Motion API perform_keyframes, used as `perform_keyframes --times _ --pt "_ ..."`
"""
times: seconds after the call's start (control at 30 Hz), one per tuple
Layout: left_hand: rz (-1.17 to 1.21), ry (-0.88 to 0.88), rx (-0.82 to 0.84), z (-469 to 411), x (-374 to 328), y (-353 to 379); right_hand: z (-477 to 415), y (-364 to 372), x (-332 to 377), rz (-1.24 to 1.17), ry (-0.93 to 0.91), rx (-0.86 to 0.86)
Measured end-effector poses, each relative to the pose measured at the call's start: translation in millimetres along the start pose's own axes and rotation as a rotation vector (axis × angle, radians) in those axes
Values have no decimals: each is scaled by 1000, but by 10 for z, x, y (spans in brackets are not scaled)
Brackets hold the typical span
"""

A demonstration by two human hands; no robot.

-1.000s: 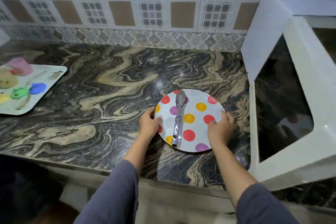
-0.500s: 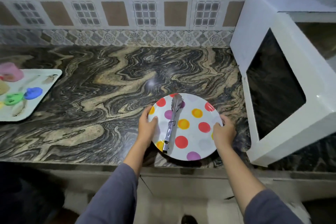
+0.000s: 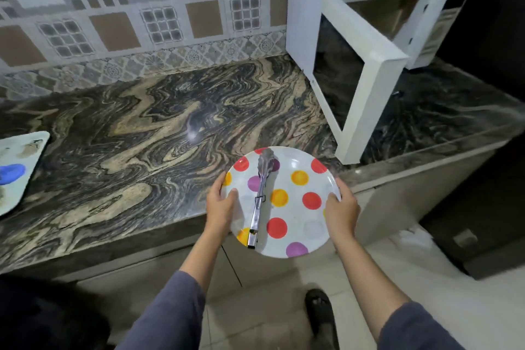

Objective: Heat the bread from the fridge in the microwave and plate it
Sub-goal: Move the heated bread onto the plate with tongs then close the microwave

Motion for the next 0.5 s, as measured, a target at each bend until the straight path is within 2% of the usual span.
perform_keyframes --times 0.2,0.5 --pt "-17 -32 156 453 181 478 301 -755 -366 -66 53 -175" --pt "-54 -92 401 1078 337 1728 440 -2124 -821 -112 141 -440"
Point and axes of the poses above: each hand's wrist, its own z-axis away from the middle knuckle, its own y-axis out of the palm, x = y × z, the point moved 6 cm from there along -z, towards the middle knuckle, and after that the axes turned 3 degrees about z, right-handed, at the moved point
